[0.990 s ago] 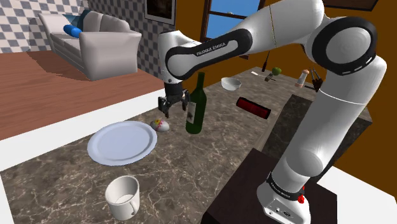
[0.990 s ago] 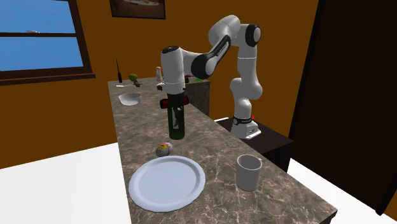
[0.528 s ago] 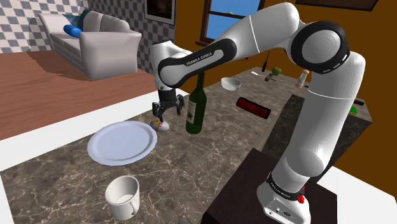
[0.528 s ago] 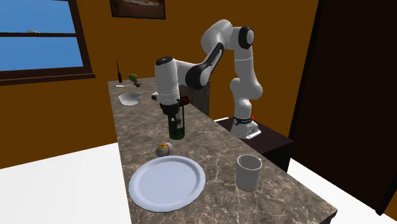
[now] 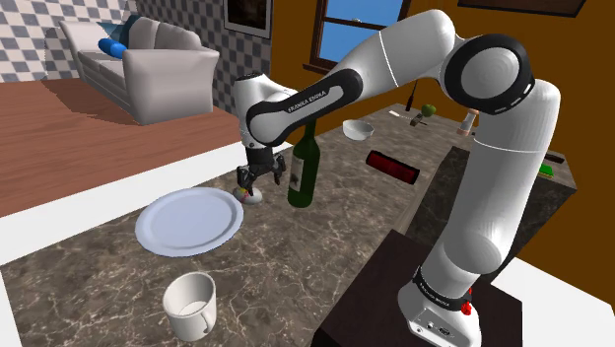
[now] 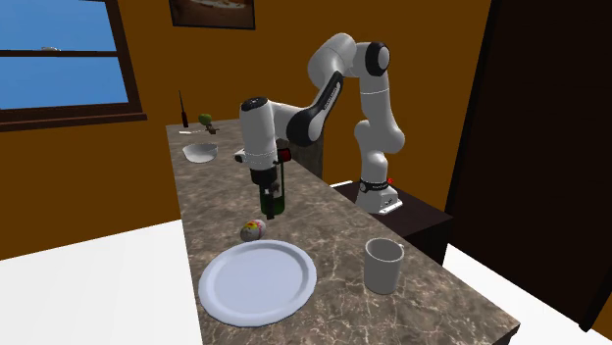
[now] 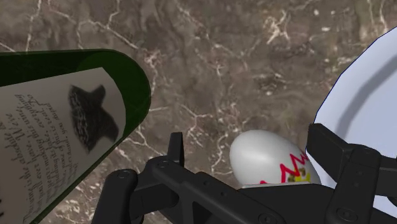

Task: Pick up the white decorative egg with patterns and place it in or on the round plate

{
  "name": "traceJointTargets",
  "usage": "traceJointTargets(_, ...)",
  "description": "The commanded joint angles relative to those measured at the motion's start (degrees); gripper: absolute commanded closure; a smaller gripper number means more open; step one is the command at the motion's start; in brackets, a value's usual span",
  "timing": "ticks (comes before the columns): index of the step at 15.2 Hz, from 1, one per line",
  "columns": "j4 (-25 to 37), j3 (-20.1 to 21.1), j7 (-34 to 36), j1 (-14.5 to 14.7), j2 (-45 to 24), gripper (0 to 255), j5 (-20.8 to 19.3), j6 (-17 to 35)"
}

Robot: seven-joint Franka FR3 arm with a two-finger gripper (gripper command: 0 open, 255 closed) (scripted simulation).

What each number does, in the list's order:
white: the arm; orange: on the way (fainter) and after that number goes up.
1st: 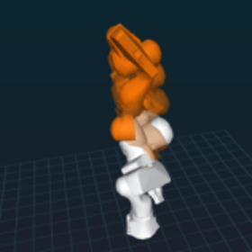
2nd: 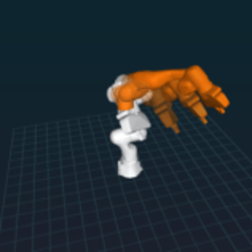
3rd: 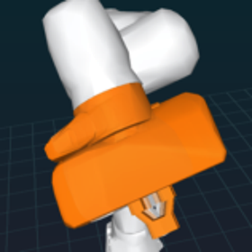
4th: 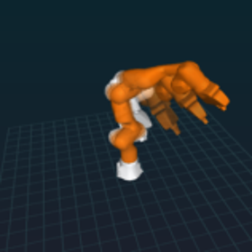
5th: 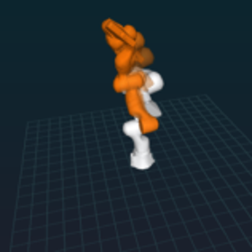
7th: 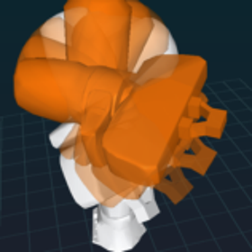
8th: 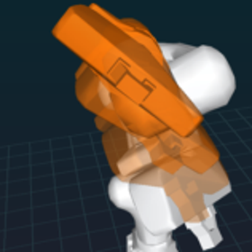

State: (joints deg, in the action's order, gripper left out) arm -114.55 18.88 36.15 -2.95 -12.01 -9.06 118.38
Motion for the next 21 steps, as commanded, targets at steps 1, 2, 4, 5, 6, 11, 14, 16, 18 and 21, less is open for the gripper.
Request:
traceJointTargets(1, 0.01, 0.00, 0.00, 0.00, -0.02, 0, -0.01, 0.02)
traceJointTargets(2, 0.01, 0.00, 0.00, 0.00, -0.02, 0, -0.01, 0.02)
traceJointTargets(4, 0.00, 0.00, 0.00, 0.00, -0.01, 255, -0.01, 0.01)
traceJointTargets(5, 0.00, 0.00, 0.00, 0.00, -0.01, 255, -0.01, 0.01)
traceJointTargets(6, 0.00, 0.00, 0.00, 0.00, -0.01, 255, -0.01, 0.01)
traceJointTargets(11, 0.00, 0.00, 0.00, 0.00, -0.01, 255, -0.01, 0.01)
traceJointTargets(14, 0.00, 0.00, 0.00, 0.00, -0.01, 0, -0.01, 0.01)
traceJointTargets(16, -1.02, 0.99, -15.39, -3.95, -0.88, 0, 6.35, 7.73)
traceJointTargets(18, 0.09, 3.17, -31.92, -8.26, -3.44, 0, 14.31, 12.63)
traceJointTargets(21, 0.35, 4.23, -35.84, -9.46, -5.36, 0, 15.93, 14.69)
